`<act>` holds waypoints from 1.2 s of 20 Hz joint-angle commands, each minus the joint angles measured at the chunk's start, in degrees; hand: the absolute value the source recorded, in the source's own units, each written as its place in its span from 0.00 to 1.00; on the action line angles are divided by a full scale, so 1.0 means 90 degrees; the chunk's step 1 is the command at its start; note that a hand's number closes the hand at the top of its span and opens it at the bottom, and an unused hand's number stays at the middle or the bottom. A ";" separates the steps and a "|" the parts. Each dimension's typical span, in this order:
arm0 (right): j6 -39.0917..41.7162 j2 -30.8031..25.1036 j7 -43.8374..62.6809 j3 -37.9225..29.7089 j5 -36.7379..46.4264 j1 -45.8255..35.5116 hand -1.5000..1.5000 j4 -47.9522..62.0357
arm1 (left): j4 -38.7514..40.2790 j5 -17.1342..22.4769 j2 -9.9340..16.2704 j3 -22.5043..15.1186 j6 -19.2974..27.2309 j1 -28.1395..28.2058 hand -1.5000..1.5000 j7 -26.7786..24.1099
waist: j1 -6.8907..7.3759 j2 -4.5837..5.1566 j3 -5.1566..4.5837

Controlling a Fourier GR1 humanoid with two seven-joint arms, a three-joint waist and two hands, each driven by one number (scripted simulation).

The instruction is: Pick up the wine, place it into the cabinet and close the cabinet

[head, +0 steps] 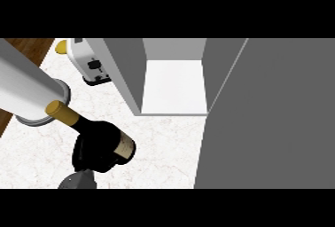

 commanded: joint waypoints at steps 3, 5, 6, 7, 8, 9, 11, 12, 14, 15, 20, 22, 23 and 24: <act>-0.0122 0.0046 0.0303 0.0060 -0.0072 -0.0203 0.00 -0.0220 | -0.1449 0.0415 -0.0148 -0.1255 0.1011 0.0201 1.00 0.0856 | -0.0008 -0.0001 -0.0002; -0.0131 0.0150 0.0176 0.0272 0.0023 0.0067 0.00 -0.0336 | -0.2038 0.0522 -0.0150 -0.1735 0.1222 0.0739 1.00 0.0817 | -0.0005 -0.0003 -0.0001; 0.0044 -0.0143 0.0310 -0.0485 -0.0717 0.0025 0.00 -0.0378 | -0.2131 0.0668 -0.0150 -0.2014 0.1611 0.0649 1.00 0.0847 | -0.0021 0.0001 0.0000; 0.0007 0.0044 0.0169 0.0101 -0.0192 0.0046 0.00 -0.0258 | -0.1744 0.0780 -0.0151 -0.2233 0.2002 0.0259 1.00 0.0790 | -0.0040 0.0008 -0.0003; -0.0011 -0.0214 0.0500 -0.0631 -0.0705 -0.0458 0.00 -0.0215 | -0.1804 0.0722 -0.0151 -0.2412 0.2143 0.0512 1.00 0.0486 | -0.0025 0.0011 -0.0004; -0.0254 -0.0037 0.0968 -0.0042 -0.0295 -0.0260 0.00 -0.0779 | -0.1989 0.0724 -0.0151 -0.2214 0.1942 0.0471 1.00 0.0841 | -0.0030 0.0005 -0.0005; 0.0193 0.0029 -0.0083 0.0010 -0.0359 0.0638 0.00 -0.0534 | -0.2097 0.1055 -0.0152 -0.3045 0.2694 0.0652 1.00 0.0471 | -0.0054 0.0006 -0.0002; 0.0079 0.0063 -0.0154 -0.0037 -0.0228 -0.0058 0.00 0.0006 | -0.2037 0.0963 -0.0152 -0.2665 0.2428 0.0351 1.00 0.0818 | -0.0024 0.0014 -0.0004; -0.0031 0.0029 0.0277 -0.0061 -0.0248 -0.0042 0.00 -0.0378 | -0.2362 0.1320 -0.0152 -0.3118 0.3083 0.0455 1.00 0.0925 | -0.0035 0.0009 -0.0004; 0.0044 0.0015 0.0069 -0.0089 -0.0195 -0.0091 0.00 -0.0040 | -0.1992 0.1431 -0.0152 -0.3175 0.2991 0.0338 1.00 0.0739 | -0.0035 0.0015 -0.0005; -0.0061 -0.0014 0.0499 -0.0071 -0.0246 -0.0199 0.00 -0.0238 | -0.1114 0.1856 -0.0152 -0.3134 0.2935 -0.0126 1.00 0.0188 | -0.0047 0.0019 -0.0006; -0.0103 -0.0084 0.0706 -0.0331 -0.0533 -0.0329 0.00 -0.0551 | -0.1335 0.2199 -0.0152 -0.3758 0.3831 -0.0175 1.00 0.0043 | -0.0068 0.0016 -0.0007; -0.0011 -0.0187 0.0681 -0.0458 -0.0605 -0.0549 0.00 -0.0158 | -0.1133 0.2300 -0.0152 -0.3795 0.3940 -0.0472 1.00 0.0070 | -0.0058 0.0020 -0.0007; 0.0166 0.0025 -0.0100 -0.0301 -0.0483 -0.0043 0.00 0.0115 | -0.1092 0.2554 -0.0152 -0.4117 0.4004 -0.0449 1.00 -0.0111 | -0.0067 0.0022 -0.0005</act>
